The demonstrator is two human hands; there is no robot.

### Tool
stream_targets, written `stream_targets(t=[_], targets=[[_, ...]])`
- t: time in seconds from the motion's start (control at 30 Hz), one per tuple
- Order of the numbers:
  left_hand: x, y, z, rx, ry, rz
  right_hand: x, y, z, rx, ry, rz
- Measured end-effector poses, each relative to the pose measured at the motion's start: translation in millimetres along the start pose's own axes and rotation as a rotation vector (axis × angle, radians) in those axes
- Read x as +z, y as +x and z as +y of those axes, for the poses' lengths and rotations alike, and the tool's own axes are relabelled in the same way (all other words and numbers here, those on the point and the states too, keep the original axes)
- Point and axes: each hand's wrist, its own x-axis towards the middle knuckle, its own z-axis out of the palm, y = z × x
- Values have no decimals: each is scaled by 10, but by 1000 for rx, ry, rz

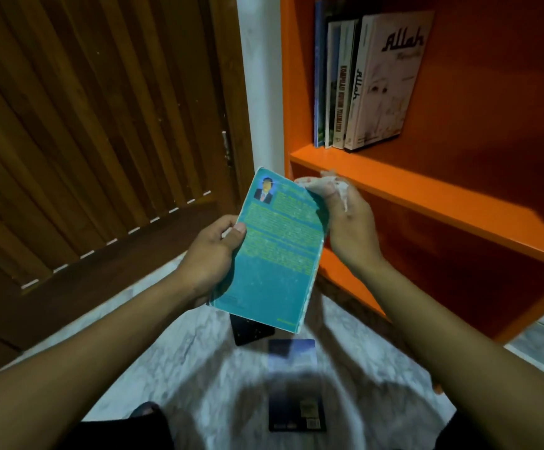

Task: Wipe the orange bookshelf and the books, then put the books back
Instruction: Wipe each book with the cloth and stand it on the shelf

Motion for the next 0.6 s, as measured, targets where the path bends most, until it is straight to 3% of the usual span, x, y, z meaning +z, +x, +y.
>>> stream_targets(t=[0.07,0.13,0.2,0.43,0.6], targets=[[73,4,-11,8,-29,1,76,-66,60,0,-226,-19],[99,32,2,12,-85,35,158,-193,62,-35,-260,-65],[93,83,53,23,-169,101,241,-340,65,-116,-228,-127],[-172,192,30,51,-249,250,333,-610,230,-90,-14,-253],[-342,208,-22,79,-274,332,358,-789,208,-107,-25,-464]])
